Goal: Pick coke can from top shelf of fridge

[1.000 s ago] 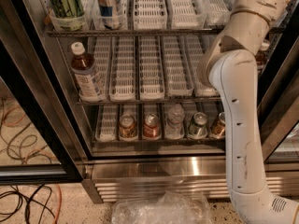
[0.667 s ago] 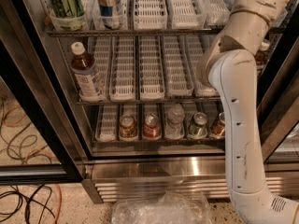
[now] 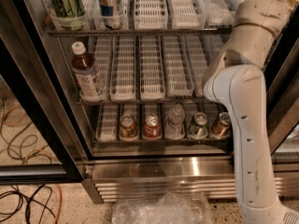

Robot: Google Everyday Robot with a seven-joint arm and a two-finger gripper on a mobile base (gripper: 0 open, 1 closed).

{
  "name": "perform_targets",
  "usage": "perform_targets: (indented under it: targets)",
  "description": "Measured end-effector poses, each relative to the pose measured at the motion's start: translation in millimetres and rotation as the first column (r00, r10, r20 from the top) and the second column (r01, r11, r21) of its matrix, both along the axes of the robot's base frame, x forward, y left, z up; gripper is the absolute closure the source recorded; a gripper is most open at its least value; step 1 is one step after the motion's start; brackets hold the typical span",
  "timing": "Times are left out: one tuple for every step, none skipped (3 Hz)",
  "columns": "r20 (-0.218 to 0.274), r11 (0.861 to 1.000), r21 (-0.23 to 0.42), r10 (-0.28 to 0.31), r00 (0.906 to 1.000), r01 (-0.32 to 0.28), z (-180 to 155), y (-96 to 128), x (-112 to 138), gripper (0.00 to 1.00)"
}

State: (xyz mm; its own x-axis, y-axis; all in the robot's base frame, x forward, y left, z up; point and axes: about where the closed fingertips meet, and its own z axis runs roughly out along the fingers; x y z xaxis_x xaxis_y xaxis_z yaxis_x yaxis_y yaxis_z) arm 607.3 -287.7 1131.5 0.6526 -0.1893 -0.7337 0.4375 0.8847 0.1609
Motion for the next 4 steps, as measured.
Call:
perform_targets:
  targets:
    - [0.005, 0.998, -0.036, 0.049, 0.9988, -0.049, -5.1, 11.6, -14.4, 1.0]
    - [0.011, 0.992, -0.064, 0.11, 0.9938, -0.109, -8.6, 23.3, -23.7, 1.0]
    - [-0.01, 0.981, -0.088, 0.175, 0.9846, -0.175, -15.3, 35.6, -41.5, 1.0]
    - [-0.019, 0.977, -0.071, 0.201, 0.9793, -0.202, -17.5, 37.5, -38.6, 1.0]
